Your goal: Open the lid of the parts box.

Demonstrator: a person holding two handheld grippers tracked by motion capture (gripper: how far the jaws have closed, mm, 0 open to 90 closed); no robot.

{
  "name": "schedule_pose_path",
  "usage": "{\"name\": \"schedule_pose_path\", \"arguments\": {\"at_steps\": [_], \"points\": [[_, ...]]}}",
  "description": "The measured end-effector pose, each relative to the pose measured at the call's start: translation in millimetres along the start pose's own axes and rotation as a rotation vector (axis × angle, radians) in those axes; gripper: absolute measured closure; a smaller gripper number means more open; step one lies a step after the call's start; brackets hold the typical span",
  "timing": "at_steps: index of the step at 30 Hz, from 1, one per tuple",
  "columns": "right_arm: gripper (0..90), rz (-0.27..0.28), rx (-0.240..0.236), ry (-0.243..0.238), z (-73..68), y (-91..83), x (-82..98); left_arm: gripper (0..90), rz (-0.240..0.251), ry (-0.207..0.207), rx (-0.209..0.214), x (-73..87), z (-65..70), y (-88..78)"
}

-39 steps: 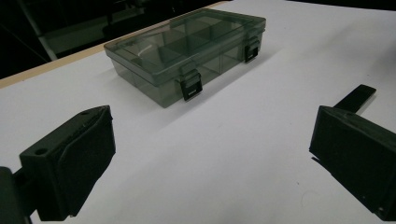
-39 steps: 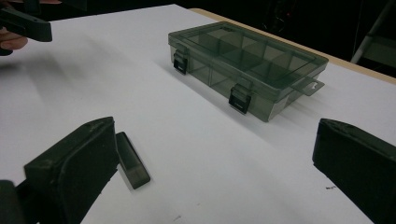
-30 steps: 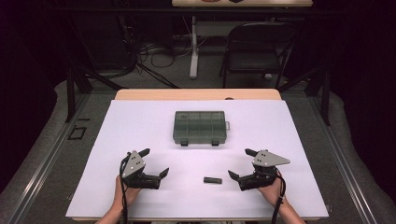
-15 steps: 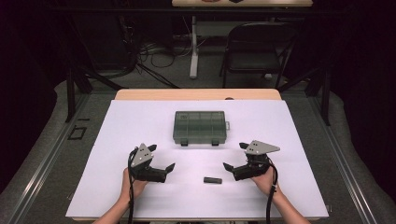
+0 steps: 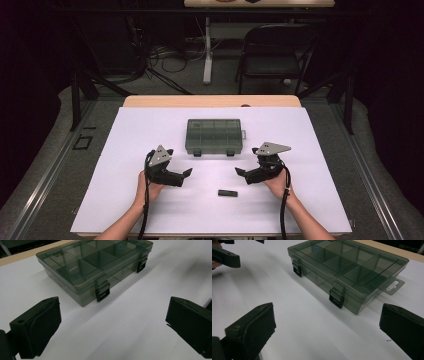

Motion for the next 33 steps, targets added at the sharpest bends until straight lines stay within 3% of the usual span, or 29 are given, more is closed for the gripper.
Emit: {"name": "schedule_pose_path", "arguments": {"at_steps": [12, 20, 33], "points": [[0.0, -0.023, 0.012, 0.003, 6.3, 20.7, -14.9, 0.2, -0.029, 0.001, 0.013, -11.2, -9.9, 13.3], [0.0, -0.052, 0.019, 0.009, 16.4, 31.4, -22.5, 0.0, -0.060, -0.004, -0.019, -14.6, -21.0, 23.1], [0.0, -0.110, 0.006, 0.010, 26.5, 49.1, -25.1, 0.0, -0.069, -0.028, -0.028, -29.5, -34.4, 35.0]]}}
Point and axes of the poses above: each handheld gripper's, and its own axes: y roughly forward along the jaws, x roughly out of its underside, z roughly to its right, the point moved 3 cm from there along y, roughly forward along the jaws, and after that the axes turned 9 degrees about x, right-handed, at the moved point
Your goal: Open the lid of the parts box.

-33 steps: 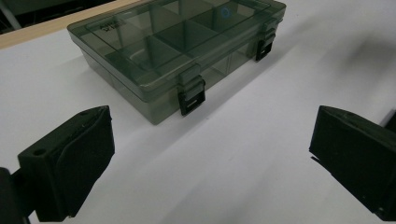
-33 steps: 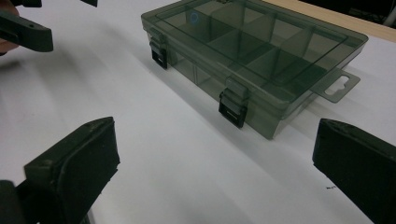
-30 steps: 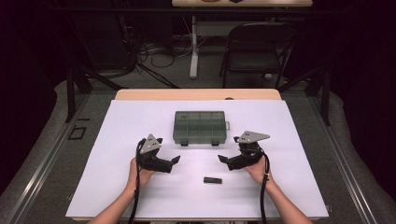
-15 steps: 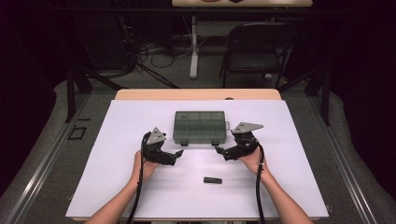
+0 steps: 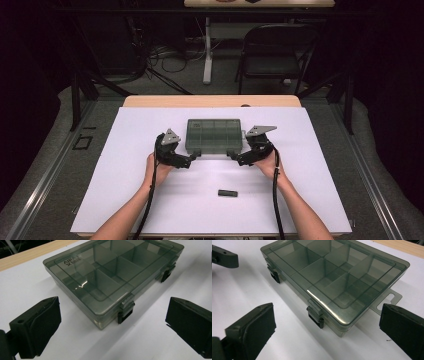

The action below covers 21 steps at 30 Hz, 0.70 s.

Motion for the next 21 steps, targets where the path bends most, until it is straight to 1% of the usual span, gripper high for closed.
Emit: {"name": "schedule_pose_path", "arguments": {"at_steps": [4, 6, 8, 10, 13, 14, 16, 19, 20, 21], "points": [[0.0, -0.005, 0.015, 0.000, 3.4, 2.8, -0.3, 0.4, -0.013, -0.016, 0.013, 0.5, -3.4, 6.4], [0.0, -0.003, -0.003, 0.015, 4.1, 3.1, 0.5, 0.9, -0.005, -0.026, 0.028, 2.3, -4.4, 8.1], [0.6, -0.011, -0.004, 0.001, 2.4, 5.1, 1.0, 1.5, 0.000, -0.031, 0.030, 3.1, -4.7, 9.4], [1.5, -0.014, -0.010, -0.009, 1.1, 7.3, 1.2, 2.5, -0.022, -0.022, 0.033, 5.0, -6.0, 12.7], [2.8, -0.027, -0.005, -0.019, 0.1, 8.9, 1.6, 3.4, -0.031, -0.023, 0.036, 6.8, -7.7, 14.3], [3.6, -0.030, -0.003, -0.027, 0.0, 9.9, 2.1, 5.6, -0.044, -0.019, 0.031, 7.9, -8.9, 15.7], [3.9, -0.030, 0.000, -0.030, 0.4, 10.0, 2.2, 6.6, -0.044, -0.016, 0.027, 8.0, -9.4, 16.1], [7.4, -0.031, 0.011, -0.026, 2.4, 10.4, 3.2, 10.5, -0.037, -0.013, 0.029, 8.2, -10.7, 16.7], [12.5, -0.039, 0.026, -0.022, 3.7, 11.5, 4.5, 12.8, -0.040, -0.012, 0.030, 8.3, -10.3, 17.1], [14.3, -0.040, 0.030, -0.012, 4.4, 12.0, 5.2, 13.8, -0.042, -0.006, 0.031, 8.5, -10.0, 17.6]]}}
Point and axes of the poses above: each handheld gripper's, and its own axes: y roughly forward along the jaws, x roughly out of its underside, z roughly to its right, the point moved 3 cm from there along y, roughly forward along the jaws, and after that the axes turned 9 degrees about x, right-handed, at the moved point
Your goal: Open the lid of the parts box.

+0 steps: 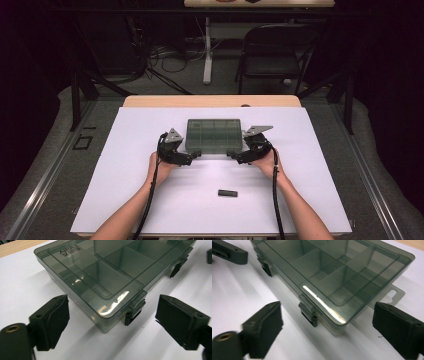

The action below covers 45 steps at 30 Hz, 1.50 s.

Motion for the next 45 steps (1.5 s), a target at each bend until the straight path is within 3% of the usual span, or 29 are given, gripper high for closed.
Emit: {"name": "schedule_pose_path", "arguments": {"at_steps": [8, 21, 25, 45], "points": [[21.6, -0.016, 0.021, -0.004, -0.6, 2.2, 2.0, 19.1, -0.020, 0.015, -0.010, 0.5, 2.3, 2.3], [30.9, -0.038, 0.068, -0.019, -2.8, 4.0, 4.7, 27.6, -0.024, -0.011, -0.025, 2.6, -0.2, 2.4], [32.1, -0.035, 0.067, -0.017, -2.8, 4.0, 5.2, 27.8, -0.018, -0.025, -0.011, 3.1, -1.5, 2.0], [34.9, -0.025, 0.054, -0.001, -1.9, 1.6, 5.3, 28.8, -0.022, -0.016, -0.023, 3.9, -0.2, 1.9]]}}
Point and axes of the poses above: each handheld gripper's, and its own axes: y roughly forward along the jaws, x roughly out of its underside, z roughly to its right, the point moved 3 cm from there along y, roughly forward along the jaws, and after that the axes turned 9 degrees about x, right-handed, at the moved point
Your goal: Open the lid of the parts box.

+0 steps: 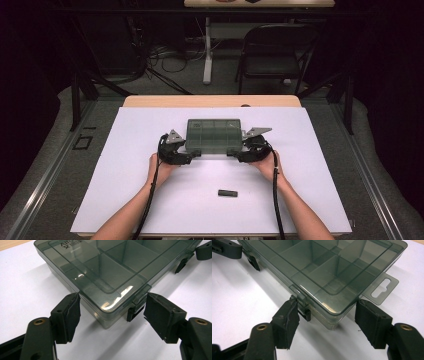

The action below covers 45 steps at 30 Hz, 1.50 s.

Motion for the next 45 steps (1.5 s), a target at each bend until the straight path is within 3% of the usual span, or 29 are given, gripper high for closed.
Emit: {"name": "schedule_pose_path", "arguments": {"at_steps": [25, 33, 45], "points": [[38.7, 0.004, -0.005, 0.003, 1.3, -4.1, -1.3, 27.1, 0.013, 0.000, -0.016, -1.1, 2.4, -0.3], [39.8, 0.018, -0.009, 0.011, 2.6, -4.8, -1.4, 18.8, 0.016, 0.025, -0.023, -2.6, 4.3, -1.6], [44.8, 0.048, -0.009, 0.038, 4.7, -9.5, -3.1, 20.3, 0.037, 0.062, -0.060, -6.4, 8.2, -3.3]]}}
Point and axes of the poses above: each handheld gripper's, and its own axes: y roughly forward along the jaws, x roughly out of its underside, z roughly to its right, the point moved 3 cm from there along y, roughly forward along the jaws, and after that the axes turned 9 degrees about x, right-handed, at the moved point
